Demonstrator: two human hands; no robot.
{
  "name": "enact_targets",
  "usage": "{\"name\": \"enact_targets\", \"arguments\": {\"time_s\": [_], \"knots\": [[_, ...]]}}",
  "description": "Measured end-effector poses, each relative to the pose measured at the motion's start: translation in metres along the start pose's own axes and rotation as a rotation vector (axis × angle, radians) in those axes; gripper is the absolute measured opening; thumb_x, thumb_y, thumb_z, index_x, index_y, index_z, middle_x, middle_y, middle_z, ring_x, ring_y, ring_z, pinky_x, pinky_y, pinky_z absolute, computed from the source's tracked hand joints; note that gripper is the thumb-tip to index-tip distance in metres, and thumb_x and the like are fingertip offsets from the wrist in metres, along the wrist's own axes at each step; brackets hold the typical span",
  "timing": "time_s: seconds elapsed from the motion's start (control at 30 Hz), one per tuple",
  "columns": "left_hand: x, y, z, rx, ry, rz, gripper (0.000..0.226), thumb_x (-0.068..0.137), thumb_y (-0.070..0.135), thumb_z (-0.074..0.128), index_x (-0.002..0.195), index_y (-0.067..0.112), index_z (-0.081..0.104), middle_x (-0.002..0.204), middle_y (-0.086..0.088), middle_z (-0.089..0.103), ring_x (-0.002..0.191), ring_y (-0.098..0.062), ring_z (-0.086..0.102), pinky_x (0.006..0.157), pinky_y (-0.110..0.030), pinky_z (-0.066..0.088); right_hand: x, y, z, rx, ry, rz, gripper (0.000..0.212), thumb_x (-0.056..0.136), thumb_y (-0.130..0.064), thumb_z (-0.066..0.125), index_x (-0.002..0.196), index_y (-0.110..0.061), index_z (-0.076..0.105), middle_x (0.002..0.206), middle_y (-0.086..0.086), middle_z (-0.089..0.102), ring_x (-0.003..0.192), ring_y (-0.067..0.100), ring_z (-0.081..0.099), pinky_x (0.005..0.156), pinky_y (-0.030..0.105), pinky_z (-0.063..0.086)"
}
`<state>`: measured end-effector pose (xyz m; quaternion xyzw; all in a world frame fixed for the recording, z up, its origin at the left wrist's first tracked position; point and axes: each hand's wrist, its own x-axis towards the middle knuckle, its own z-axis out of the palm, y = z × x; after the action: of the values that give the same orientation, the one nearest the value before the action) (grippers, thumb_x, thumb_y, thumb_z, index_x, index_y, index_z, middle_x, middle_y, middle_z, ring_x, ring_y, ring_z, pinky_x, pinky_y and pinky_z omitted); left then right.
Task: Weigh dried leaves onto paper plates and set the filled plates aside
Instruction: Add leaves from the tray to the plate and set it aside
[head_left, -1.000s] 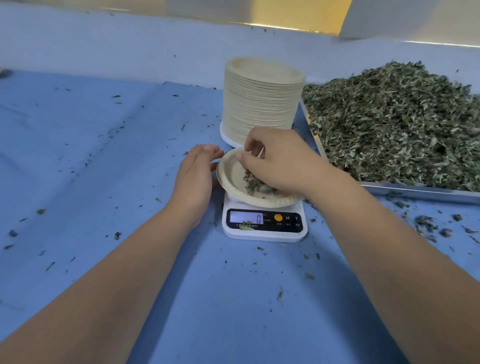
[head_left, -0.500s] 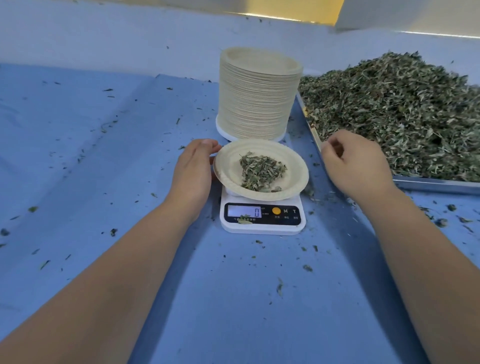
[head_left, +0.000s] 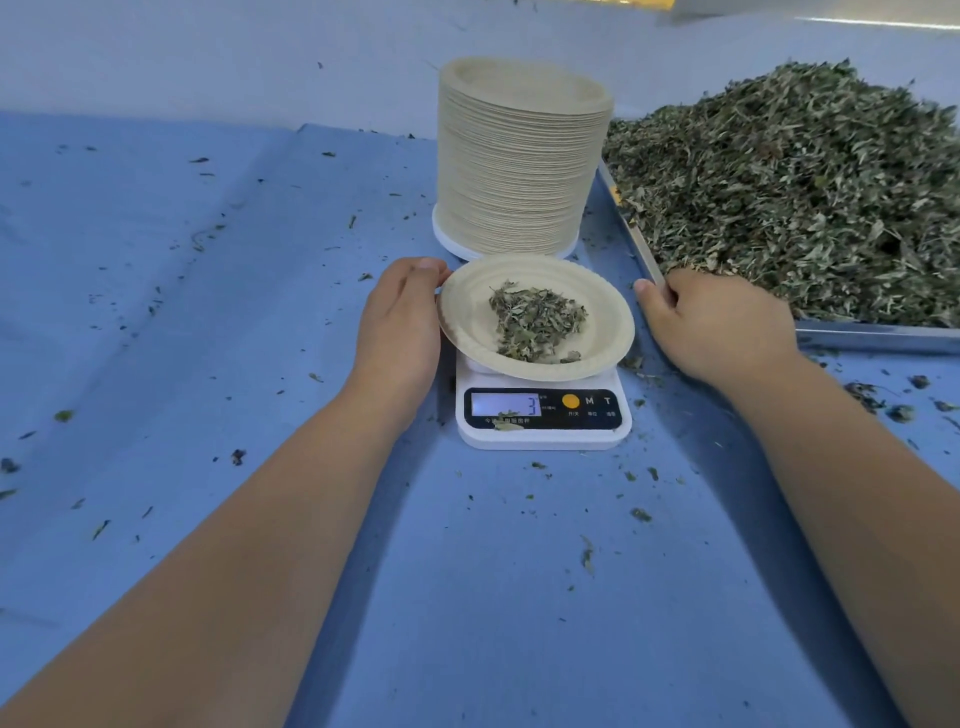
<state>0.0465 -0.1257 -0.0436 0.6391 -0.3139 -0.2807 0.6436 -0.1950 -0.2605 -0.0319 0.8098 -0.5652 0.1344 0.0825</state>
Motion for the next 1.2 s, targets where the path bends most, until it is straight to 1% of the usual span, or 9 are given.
{"name": "enact_targets", "arguments": {"time_s": [0.2,0.37,0.5,0.63,0.7,0.87,0.93,1.03,1.2], "knots": [[-0.001,0.0,0.0,0.014,-0.005,0.0,0.028,0.085,0.047,0.044,0.092,0.035,0.068,0.092,0.026,0.069,0.104,-0.004,0.065,0.104,-0.047,0.051,0.0,0.001,0.001,-0.012,0.009,-0.003,0.054,0.102,-0.06,0.028,0.074,-0.018,0.046,0.068,0.005,0.053,0.061,0.028,0.049,0.062,0.033,0.045],[-0.003,0.002,0.0,0.002,0.002,-0.011,0.028,0.083,0.045,0.045,0.093,0.034,0.068,0.099,0.021,0.07,0.106,-0.005,0.065,0.105,-0.047,0.051,0.001,0.002,0.004,-0.018,0.03,-0.018,0.054,0.102,-0.059,0.029,0.073,-0.017,0.045,0.066,0.005,0.052,0.058,0.025,0.048,0.058,0.031,0.04],[-0.004,0.003,0.0,-0.002,0.009,-0.015,0.028,0.083,0.046,0.044,0.093,0.034,0.067,0.096,0.023,0.071,0.102,-0.001,0.066,0.104,-0.044,0.052,0.002,0.002,0.004,-0.011,0.034,-0.018,0.051,0.103,-0.056,0.029,0.072,-0.018,0.043,0.066,0.004,0.051,0.057,0.025,0.046,0.06,0.032,0.041],[-0.007,-0.002,0.001,0.053,-0.018,0.06,0.029,0.089,0.043,0.041,0.094,0.03,0.067,0.085,0.031,0.066,0.081,0.012,0.059,0.081,-0.03,0.049,0.002,0.003,0.007,-0.011,0.049,-0.021,0.05,0.103,-0.054,0.03,0.073,-0.017,0.045,0.065,0.003,0.051,0.056,0.023,0.045,0.06,0.032,0.04],[-0.008,-0.005,0.001,0.064,-0.023,0.078,0.03,0.09,0.043,0.041,0.094,0.029,0.067,0.085,0.031,0.065,0.078,0.012,0.057,0.077,-0.028,0.045,0.002,0.003,0.007,-0.01,0.045,-0.014,0.05,0.103,-0.054,0.03,0.073,-0.018,0.044,0.066,0.003,0.051,0.056,0.022,0.044,0.06,0.032,0.039],[-0.008,-0.006,-0.002,0.045,-0.009,0.04,0.027,0.087,0.047,0.042,0.093,0.035,0.066,0.089,0.029,0.068,0.088,0.008,0.063,0.096,-0.04,0.054,0.002,0.005,0.007,-0.003,0.047,-0.028,0.05,0.103,-0.054,0.029,0.071,-0.019,0.043,0.065,0.003,0.051,0.057,0.022,0.046,0.058,0.031,0.038],[-0.008,-0.004,-0.002,0.05,-0.009,0.042,0.027,0.086,0.048,0.042,0.092,0.037,0.065,0.089,0.03,0.068,0.087,0.011,0.062,0.098,-0.04,0.054,0.002,0.004,0.007,0.001,0.043,-0.037,0.05,0.103,-0.054,0.029,0.071,-0.018,0.044,0.066,0.004,0.052,0.057,0.023,0.047,0.058,0.032,0.039],[-0.009,-0.003,-0.002,0.041,-0.001,0.033,0.027,0.084,0.049,0.042,0.092,0.037,0.065,0.096,0.025,0.069,0.093,0.008,0.063,0.102,-0.043,0.053,0.002,0.004,0.006,0.013,0.049,-0.047,0.052,0.104,-0.053,0.03,0.07,-0.017,0.045,0.065,0.004,0.052,0.057,0.023,0.047,0.058,0.031,0.039],[-0.008,-0.003,-0.002,0.078,-0.014,0.041,0.029,0.085,0.051,0.042,0.093,0.037,0.066,0.086,0.035,0.065,0.1,0.002,0.063,0.103,-0.045,0.052,0.002,0.006,0.006,0.033,0.065,-0.041,0.057,0.104,-0.055,0.028,0.071,-0.014,0.049,0.064,0.005,0.052,0.058,0.025,0.05,0.054,0.029,0.035]]}}
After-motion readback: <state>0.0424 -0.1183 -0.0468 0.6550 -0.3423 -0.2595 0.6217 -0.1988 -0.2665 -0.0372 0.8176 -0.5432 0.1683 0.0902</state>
